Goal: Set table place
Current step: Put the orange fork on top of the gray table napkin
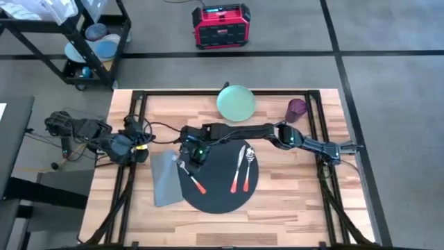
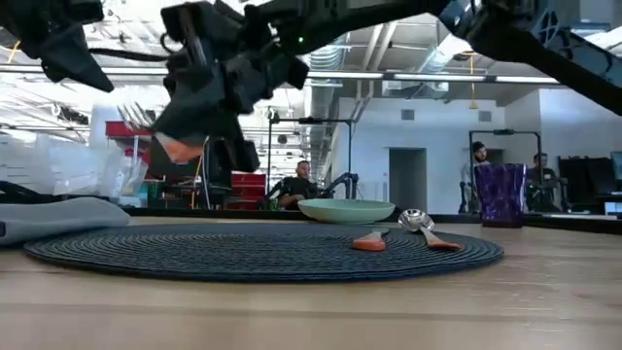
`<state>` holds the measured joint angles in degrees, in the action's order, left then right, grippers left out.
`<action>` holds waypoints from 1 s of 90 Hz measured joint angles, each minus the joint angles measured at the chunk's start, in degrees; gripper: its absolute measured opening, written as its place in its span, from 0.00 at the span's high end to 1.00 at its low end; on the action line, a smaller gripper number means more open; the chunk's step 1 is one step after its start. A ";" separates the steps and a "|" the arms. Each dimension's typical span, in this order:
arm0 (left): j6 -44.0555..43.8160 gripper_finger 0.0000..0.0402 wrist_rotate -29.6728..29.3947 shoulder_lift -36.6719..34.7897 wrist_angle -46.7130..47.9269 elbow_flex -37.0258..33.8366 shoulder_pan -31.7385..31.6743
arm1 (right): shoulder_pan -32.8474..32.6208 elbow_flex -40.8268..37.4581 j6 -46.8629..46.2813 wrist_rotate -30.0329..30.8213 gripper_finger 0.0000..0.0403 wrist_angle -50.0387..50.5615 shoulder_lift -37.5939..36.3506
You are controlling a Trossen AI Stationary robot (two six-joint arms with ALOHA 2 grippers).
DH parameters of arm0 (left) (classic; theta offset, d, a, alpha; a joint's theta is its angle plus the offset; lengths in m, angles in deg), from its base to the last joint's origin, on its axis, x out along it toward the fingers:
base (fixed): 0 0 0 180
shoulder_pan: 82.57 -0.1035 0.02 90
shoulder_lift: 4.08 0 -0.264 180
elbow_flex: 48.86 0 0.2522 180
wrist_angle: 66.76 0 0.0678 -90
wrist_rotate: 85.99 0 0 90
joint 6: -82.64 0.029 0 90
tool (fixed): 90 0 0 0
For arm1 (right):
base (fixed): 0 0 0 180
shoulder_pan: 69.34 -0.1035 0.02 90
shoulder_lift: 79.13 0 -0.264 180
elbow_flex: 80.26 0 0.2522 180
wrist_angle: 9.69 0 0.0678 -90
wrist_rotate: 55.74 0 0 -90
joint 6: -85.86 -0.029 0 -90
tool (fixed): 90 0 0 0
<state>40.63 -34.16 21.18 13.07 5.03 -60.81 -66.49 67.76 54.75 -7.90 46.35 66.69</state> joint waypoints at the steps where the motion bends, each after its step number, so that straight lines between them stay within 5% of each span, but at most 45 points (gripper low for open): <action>1: -0.11 1.00 0.00 0.08 0.01 0.02 0.00 | 0.04 0.00 0.28 0.08 1.00 0.00 0.00; 15: -1.72 1.00 -0.04 0.23 -0.25 0.10 0.00 | 1.13 0.04 4.18 3.05 1.00 -0.42 -0.23; 26: -3.26 1.00 0.05 0.23 -0.22 0.12 0.00 | 3.34 0.02 6.64 -3.04 0.97 0.90 -0.13; 58: -5.43 1.00 1.06 0.23 -0.27 0.21 0.00 | 4.65 -0.09 7.91 -5.37 0.77 3.72 -0.17; 90: -5.74 1.00 3.94 0.23 -3.97 0.21 0.00 | 7.55 -0.68 10.38 -4.54 0.74 5.59 -0.15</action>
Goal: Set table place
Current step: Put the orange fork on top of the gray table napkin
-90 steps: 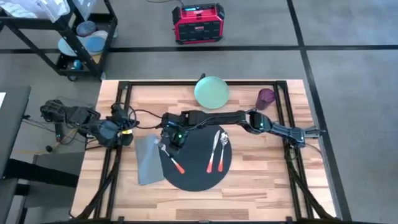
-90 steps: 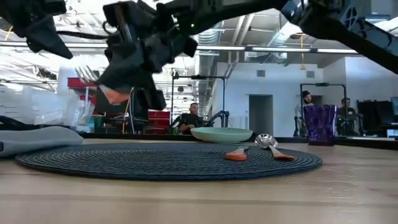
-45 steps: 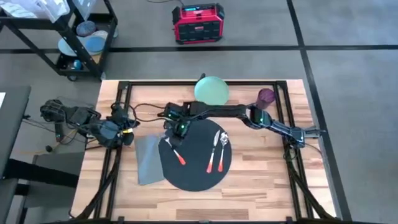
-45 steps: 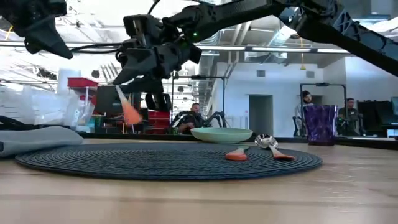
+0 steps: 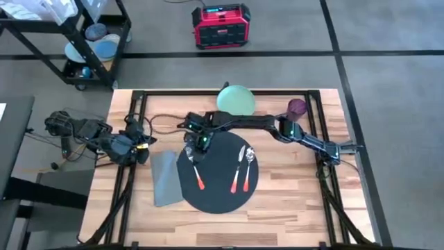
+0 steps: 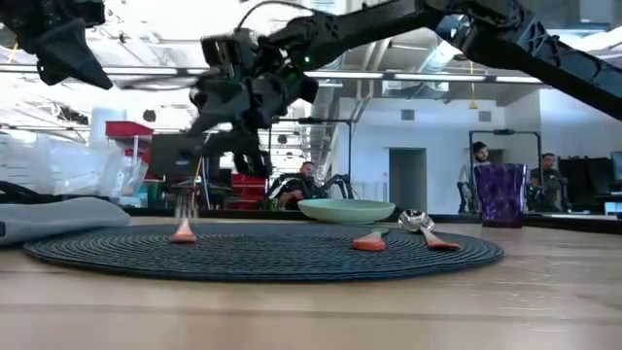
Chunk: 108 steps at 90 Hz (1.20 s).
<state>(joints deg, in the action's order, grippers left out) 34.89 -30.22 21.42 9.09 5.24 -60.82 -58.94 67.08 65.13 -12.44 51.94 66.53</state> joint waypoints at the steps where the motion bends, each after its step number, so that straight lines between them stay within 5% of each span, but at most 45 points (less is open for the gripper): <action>1: 0.30 1.00 0.06 0.00 -0.88 0.00 0.00 | 0.33 0.00 0.01 -0.01 0.74 0.40 -0.01; 17: 16.42 1.00 6.68 3.66 -20.41 0.14 0.01 | 7.68 0.00 2.90 -4.51 0.75 8.75 -2.24; 42: 37.12 1.00 23.10 25.69 -30.26 0.22 0.00 | 24.50 0.00 14.23 -7.07 0.75 22.96 -18.03; 62: 51.75 1.00 40.82 40.89 -20.91 6.76 -2.89 | 38.16 0.09 17.83 -2.75 0.75 26.67 -34.58; 75: 74.84 1.00 41.48 47.26 -10.58 14.01 -5.35 | 42.72 0.09 18.89 -2.44 0.75 26.85 -40.98; 96: 102.82 1.00 43.32 57.69 -9.25 23.23 -12.50 | 44.08 0.07 27.93 -2.28 0.75 36.07 -44.41; 108: 111.22 1.00 44.64 64.39 -8.56 26.94 -15.68 | 44.08 0.07 32.93 -2.52 0.74 41.48 -44.44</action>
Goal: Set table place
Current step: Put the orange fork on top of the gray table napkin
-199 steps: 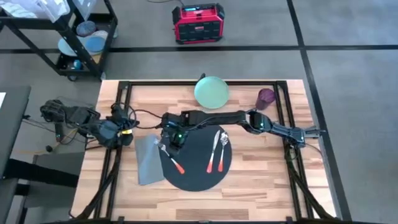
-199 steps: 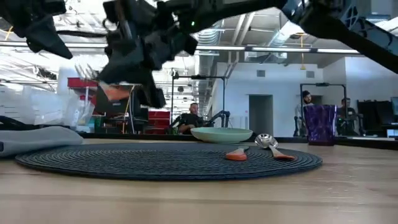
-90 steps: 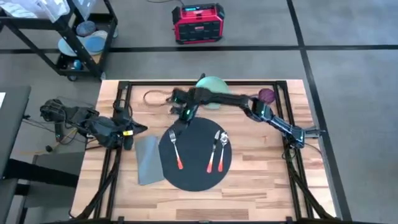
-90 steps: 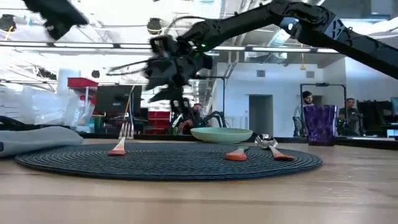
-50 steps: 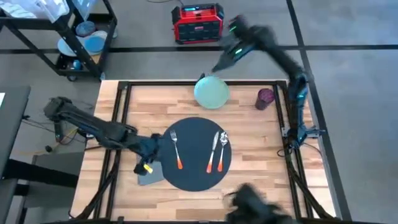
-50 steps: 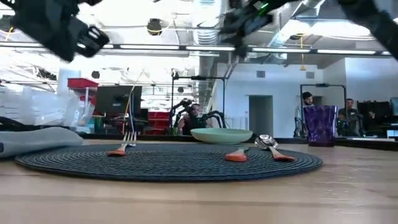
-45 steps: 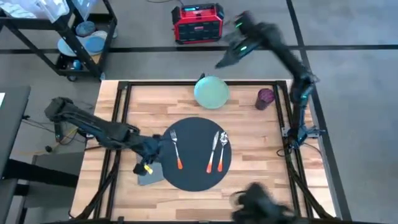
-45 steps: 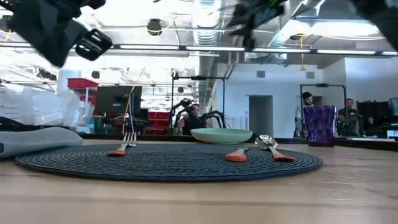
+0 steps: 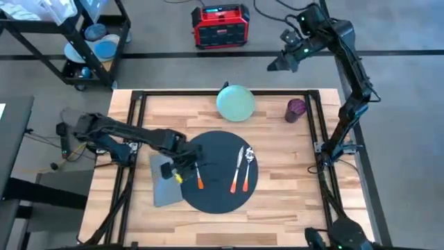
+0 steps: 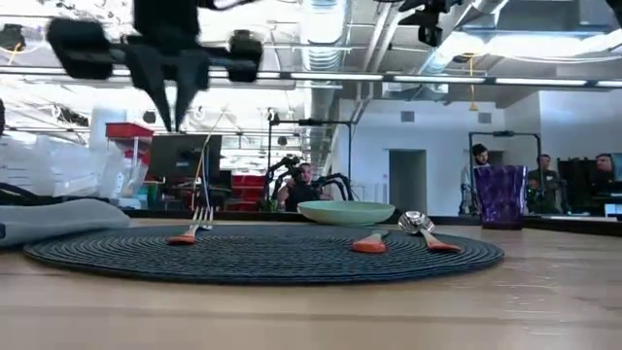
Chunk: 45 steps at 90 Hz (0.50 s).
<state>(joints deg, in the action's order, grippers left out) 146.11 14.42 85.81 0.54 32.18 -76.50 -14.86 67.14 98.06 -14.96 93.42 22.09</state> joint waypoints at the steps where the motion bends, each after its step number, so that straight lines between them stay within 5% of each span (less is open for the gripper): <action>1: 0.28 1.00 0.03 0.50 0.21 0.22 -0.27 | 0.00 0.00 0.40 -0.03 0.74 0.36 0.01; 22: 6.72 1.00 2.39 9.17 5.57 4.18 -6.03 | -0.37 0.00 2.81 -0.47 0.74 0.65 0.25; 45: 5.31 1.00 10.74 9.57 5.72 4.16 -10.60 | 1.22 0.00 4.78 -0.65 0.74 0.65 0.27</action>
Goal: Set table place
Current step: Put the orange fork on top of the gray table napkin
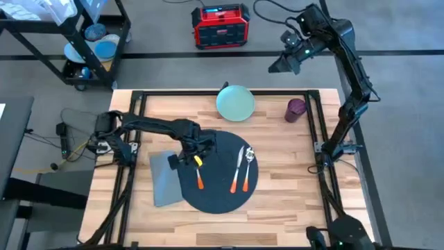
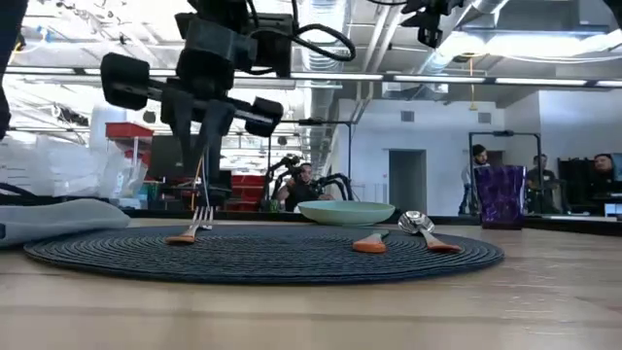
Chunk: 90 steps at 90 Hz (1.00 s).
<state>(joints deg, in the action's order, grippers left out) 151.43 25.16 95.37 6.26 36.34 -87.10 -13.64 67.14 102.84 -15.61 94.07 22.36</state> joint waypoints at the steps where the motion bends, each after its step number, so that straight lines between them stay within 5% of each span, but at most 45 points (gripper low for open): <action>1: -0.04 1.00 0.17 0.01 0.07 0.00 -0.17 | 0.03 0.00 0.12 0.00 0.74 0.00 0.00; 24: -0.45 1.00 4.38 -0.30 -5.65 0.08 -1.31 | 0.44 0.00 2.50 1.58 0.72 0.02 0.02; 40: -11.30 1.00 2.93 -0.64 -11.06 2.14 1.89 | -0.19 0.00 4.52 2.48 0.71 -0.82 0.02; 60: -23.72 1.00 -0.61 -0.16 -20.97 2.19 1.36 | -0.32 0.00 4.69 11.29 0.71 -0.33 0.07; 90: -20.21 0.90 -0.29 2.30 0.00 0.94 -1.54 | -0.43 0.00 4.52 12.48 0.71 0.04 0.07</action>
<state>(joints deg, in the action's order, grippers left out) 131.22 24.87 97.67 6.26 37.28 -88.64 -14.08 67.14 107.36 -3.13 94.11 22.43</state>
